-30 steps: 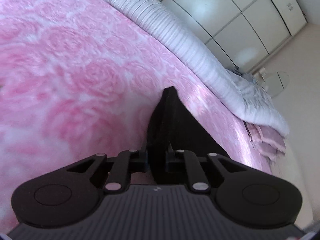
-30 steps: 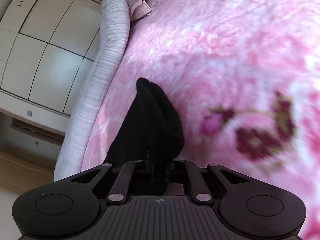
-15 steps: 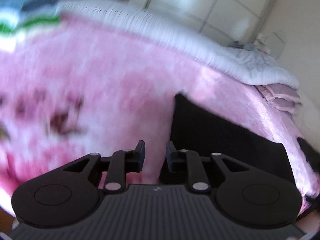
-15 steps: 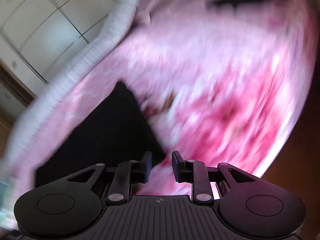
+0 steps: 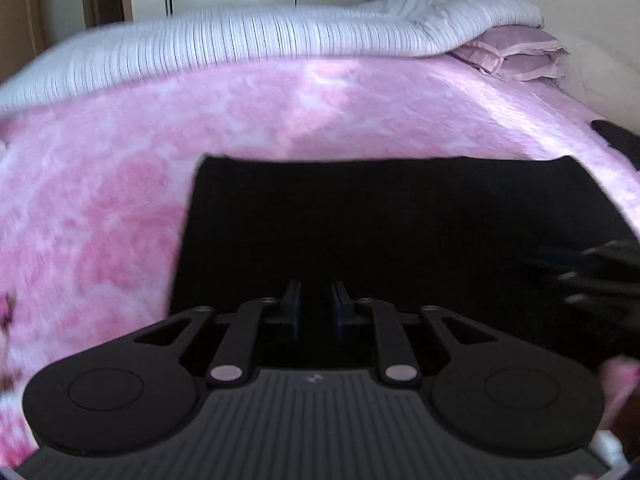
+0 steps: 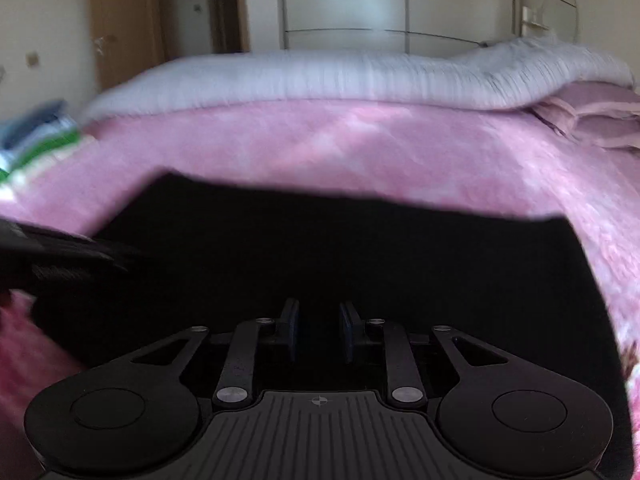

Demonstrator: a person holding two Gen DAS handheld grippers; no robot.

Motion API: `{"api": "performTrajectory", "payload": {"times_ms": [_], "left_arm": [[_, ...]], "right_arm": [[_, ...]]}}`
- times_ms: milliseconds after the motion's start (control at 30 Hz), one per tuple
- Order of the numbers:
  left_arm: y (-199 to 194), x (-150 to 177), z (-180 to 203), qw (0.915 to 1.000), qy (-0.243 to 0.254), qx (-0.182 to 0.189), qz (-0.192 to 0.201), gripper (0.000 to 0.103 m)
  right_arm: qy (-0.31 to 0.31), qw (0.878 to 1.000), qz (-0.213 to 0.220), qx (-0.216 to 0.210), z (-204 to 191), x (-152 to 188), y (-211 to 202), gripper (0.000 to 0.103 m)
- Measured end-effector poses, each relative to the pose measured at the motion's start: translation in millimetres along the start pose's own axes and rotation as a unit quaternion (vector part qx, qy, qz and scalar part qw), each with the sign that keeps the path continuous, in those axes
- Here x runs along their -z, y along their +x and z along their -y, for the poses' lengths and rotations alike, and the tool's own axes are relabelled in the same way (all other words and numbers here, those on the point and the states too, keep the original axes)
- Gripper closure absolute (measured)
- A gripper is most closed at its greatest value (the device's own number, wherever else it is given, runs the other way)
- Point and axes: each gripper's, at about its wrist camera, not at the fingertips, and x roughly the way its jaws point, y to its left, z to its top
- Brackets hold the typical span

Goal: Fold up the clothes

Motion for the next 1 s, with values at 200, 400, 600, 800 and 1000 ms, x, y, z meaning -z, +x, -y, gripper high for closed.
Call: {"api": "performTrajectory", "payload": {"times_ms": [200, 400, 600, 800, 1000], "left_arm": [[5, -25, -23, 0.9985, -0.050, 0.017, -0.014, 0.094], [48, -46, -22, 0.9999, -0.010, 0.001, -0.006, 0.091], [73, -59, -50, 0.9994, 0.017, -0.027, 0.015, 0.100], [72, -72, -44, 0.9988, 0.030, -0.026, 0.028, 0.098], [93, -68, -41, 0.9972, 0.063, -0.035, 0.022, 0.093]], "right_arm": [[0.046, 0.999, -0.007, 0.000, 43, -21, -5, 0.086], [0.033, 0.999, -0.016, 0.040, 86, -44, 11, 0.086], [0.016, 0.996, -0.014, 0.091, 141, -26, 33, 0.091], [0.060, 0.993, -0.009, 0.106, 148, -44, 29, 0.103], [0.067, 0.990, -0.025, 0.124, 156, -46, 54, 0.103]]}}
